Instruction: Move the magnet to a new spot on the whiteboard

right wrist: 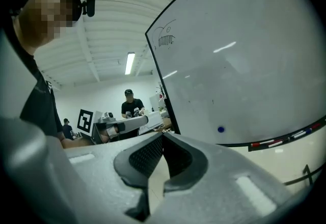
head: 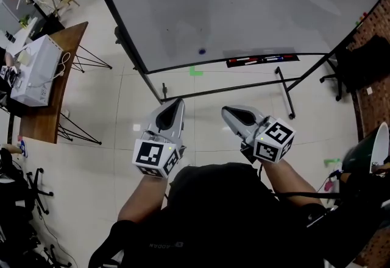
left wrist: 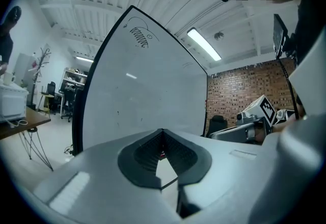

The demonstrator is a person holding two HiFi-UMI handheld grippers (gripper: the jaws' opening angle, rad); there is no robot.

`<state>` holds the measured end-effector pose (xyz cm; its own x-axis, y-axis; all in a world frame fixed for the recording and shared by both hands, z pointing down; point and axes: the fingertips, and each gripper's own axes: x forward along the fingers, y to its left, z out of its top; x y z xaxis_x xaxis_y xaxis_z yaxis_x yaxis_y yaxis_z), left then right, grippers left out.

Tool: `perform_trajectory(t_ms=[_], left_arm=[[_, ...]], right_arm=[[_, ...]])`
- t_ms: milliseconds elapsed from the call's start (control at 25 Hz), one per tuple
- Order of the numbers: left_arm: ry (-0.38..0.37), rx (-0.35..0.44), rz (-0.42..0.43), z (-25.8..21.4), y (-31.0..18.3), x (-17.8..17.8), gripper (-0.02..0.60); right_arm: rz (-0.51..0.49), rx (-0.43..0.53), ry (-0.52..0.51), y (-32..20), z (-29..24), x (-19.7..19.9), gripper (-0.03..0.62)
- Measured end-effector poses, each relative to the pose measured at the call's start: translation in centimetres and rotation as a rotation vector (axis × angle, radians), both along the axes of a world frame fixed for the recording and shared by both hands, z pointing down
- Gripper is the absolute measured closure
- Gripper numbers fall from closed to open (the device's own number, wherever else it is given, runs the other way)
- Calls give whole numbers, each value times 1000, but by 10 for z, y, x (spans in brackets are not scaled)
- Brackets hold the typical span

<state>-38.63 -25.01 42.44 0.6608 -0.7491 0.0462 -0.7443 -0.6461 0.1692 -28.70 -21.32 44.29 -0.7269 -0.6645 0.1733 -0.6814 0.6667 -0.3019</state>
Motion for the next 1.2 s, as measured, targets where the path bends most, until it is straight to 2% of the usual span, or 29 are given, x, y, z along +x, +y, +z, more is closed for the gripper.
perform_trajectory(t_ms=[160,280,480,640,840,1200], left_arm=[[8,-39,-26,7,31,50,566],[6,-65,-58,16,66,94,566],[-14,-60,-75,15,119,164,566],[-43,-63,-100,5,156,199,566],[-87,-51,-127,-12,191,214,566],[-89,-55,-130,-12,275,199,566]], right_arm=[[-105,23,11,36,0,24,588],[-156,36,12,71,-1,58,588],[-154,31,-35,122,-2,138,588],[-142,-12,-57,151,8,182,588],[-154,-2,-78,181,8,201,588],[-145,50,-88,243,-10,185,588]])
